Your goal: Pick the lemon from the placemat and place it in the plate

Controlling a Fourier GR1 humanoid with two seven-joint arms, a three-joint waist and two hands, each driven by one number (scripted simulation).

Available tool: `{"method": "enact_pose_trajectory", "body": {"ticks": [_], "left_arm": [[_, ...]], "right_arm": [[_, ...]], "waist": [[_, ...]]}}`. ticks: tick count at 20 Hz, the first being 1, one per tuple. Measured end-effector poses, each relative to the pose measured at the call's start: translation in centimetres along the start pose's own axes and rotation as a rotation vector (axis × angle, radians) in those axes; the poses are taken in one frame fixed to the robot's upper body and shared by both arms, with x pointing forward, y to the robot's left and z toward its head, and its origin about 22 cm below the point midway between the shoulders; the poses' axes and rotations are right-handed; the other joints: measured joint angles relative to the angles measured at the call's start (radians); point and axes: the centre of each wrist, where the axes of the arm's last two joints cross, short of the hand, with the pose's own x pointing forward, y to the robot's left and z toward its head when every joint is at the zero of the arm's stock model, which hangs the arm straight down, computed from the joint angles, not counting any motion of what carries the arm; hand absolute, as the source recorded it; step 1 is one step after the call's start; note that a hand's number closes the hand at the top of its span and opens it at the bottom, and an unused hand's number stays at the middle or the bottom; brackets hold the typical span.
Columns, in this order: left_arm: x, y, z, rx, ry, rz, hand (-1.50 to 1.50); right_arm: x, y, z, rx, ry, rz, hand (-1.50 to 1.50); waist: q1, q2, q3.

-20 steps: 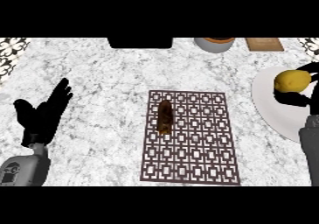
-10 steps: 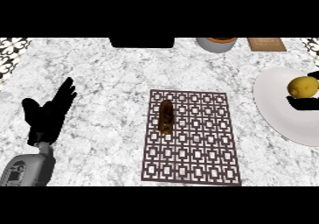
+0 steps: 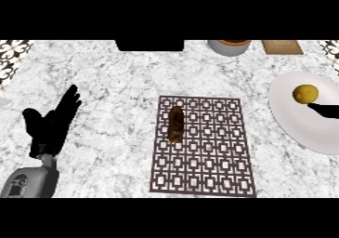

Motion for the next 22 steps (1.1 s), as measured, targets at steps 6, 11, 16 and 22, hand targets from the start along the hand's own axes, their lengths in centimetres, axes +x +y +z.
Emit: {"method": "enact_pose_trajectory", "body": {"ticks": [6,11,16,22], "left_arm": [[0.1,0.8,-0.1,0.011,0.009,-0.004,0.0],[0.0,0.4,0.0,0.013,0.014,-0.003,0.0],[0.0,0.9,0.1,0.014,0.008,-0.002,0.0],[0.3,0.0,-0.2,0.005,0.007,0.003,0.0]], "right_arm": [[2.3,-1.1,-0.5,-0.06,-0.135,-0.258,-1.5],[2.5,-2.6,-0.4,-0.015,-0.035,-0.468,-1.5],[0.4,-4.8,0.9,0.051,0.011,-0.596,-1.5],[-2.9,-6.6,2.1,0.045,-0.009,-0.627,-1.5]], "waist": [[-0.016,-0.007,-0.001],[-0.021,-0.009,-0.002],[-0.017,-0.006,-0.002],[-0.008,-0.003,-0.001]]}}
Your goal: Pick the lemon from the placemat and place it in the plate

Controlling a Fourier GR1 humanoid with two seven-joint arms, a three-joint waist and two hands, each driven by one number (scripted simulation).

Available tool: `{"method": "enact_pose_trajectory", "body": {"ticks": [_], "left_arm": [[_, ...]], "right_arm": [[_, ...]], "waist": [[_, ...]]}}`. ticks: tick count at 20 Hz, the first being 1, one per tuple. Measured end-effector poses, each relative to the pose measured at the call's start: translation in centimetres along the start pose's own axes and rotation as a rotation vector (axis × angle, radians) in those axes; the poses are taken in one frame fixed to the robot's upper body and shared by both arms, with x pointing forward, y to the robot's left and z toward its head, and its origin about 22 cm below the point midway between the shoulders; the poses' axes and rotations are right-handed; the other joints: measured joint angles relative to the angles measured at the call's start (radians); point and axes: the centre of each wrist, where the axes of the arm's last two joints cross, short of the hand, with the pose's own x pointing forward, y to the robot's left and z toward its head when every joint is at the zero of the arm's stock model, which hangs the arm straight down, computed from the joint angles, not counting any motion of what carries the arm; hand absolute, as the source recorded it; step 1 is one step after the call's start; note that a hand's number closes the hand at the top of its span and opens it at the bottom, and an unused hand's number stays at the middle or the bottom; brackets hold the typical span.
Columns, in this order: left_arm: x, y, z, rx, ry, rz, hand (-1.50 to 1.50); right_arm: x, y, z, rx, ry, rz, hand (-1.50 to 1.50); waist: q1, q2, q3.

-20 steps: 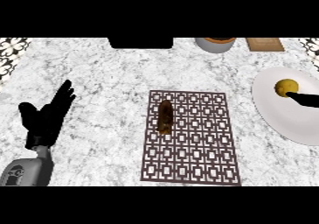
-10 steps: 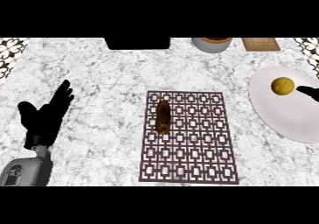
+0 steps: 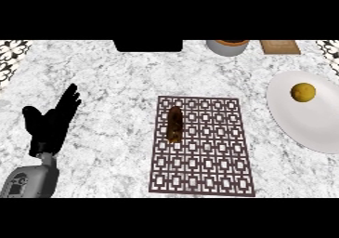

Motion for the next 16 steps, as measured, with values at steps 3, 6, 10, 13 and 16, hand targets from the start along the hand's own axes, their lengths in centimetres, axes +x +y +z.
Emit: {"method": "enact_pose_trajectory", "body": {"ticks": [3,6,10,13,16], "left_arm": [[-0.1,0.1,0.6,-0.009,-0.003,-0.004,0.0],[0.2,0.3,0.2,-0.005,-0.005,-0.002,0.0],[0.2,0.2,0.4,-0.002,-0.006,-0.004,0.0],[0.4,0.4,0.5,0.003,-0.003,-0.003,0.0],[0.2,0.1,0.4,0.005,0.0,-0.003,0.0]], "right_arm": [[-1.0,-1.4,0.6,-0.004,-0.006,0.008,-1.5],[-1.2,-3.2,0.7,-0.012,-0.007,0.024,-1.5],[-2.0,-4.7,1.4,-0.03,-0.004,0.034,-1.5],[-2.3,-5.5,2.2,-0.031,0.005,0.048,-1.5],[-2.3,-7.0,2.2,-0.035,0.023,0.072,-1.5]], "waist": [[0.003,0.001,0.0],[0.003,0.001,0.0],[0.003,0.001,0.0],[0.002,0.001,-0.001],[0.003,0.002,0.0]]}}
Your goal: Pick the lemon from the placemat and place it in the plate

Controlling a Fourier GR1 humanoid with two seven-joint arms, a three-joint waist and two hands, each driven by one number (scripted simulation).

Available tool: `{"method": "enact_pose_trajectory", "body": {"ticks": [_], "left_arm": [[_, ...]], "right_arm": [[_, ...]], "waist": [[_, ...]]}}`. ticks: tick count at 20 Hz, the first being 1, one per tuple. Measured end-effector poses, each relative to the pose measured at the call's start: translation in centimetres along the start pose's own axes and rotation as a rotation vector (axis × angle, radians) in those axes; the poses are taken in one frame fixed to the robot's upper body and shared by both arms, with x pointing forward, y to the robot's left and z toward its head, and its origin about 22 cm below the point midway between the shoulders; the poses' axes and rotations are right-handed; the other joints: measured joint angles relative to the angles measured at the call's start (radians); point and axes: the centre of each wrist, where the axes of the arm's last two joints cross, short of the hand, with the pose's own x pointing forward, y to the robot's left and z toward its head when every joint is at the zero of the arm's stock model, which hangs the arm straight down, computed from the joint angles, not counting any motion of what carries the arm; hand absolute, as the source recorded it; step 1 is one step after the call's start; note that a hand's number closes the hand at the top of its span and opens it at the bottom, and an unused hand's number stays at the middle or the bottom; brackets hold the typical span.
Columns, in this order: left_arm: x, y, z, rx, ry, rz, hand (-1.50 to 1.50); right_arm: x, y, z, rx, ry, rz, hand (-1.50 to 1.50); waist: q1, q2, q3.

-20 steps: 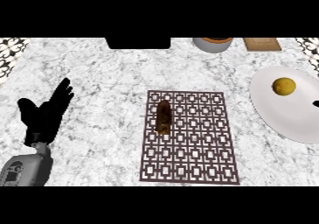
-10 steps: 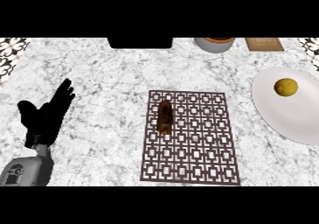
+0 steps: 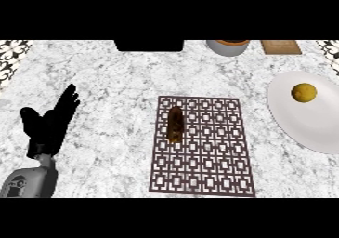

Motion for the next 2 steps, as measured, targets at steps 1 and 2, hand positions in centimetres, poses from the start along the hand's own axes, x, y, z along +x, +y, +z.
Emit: {"method": "enact_pose_trajectory", "body": {"ticks": [1,2], "left_arm": [[-0.24,-0.06,-0.4,-0.002,0.002,0.002,0.0],[-0.16,-0.48,-0.45,-0.005,0.0,0.005,0.0]], "right_arm": [[-0.03,-0.33,0.01,0.002,0.004,0.007,-1.5],[-0.3,-1.01,0.17,0.002,0.008,0.013,-1.5]], "waist": [[-0.001,0.0,0.0],[0.0,0.001,0.0]]}}
